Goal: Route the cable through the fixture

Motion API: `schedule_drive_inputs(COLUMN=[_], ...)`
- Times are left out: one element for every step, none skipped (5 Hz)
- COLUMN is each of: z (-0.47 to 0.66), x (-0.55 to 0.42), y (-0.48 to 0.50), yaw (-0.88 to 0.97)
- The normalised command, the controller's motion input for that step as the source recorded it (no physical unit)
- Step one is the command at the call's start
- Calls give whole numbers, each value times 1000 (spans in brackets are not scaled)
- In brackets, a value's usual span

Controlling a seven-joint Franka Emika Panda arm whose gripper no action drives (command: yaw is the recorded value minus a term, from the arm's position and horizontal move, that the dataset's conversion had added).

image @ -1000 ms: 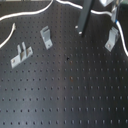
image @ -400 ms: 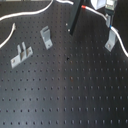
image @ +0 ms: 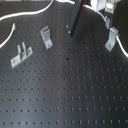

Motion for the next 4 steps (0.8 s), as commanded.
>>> schedule_drive_inputs(z=[39,-114,-40,-17], x=[-226,-270,-266,-244], y=[185,259,231,222], yaw=[0,31,71,77])
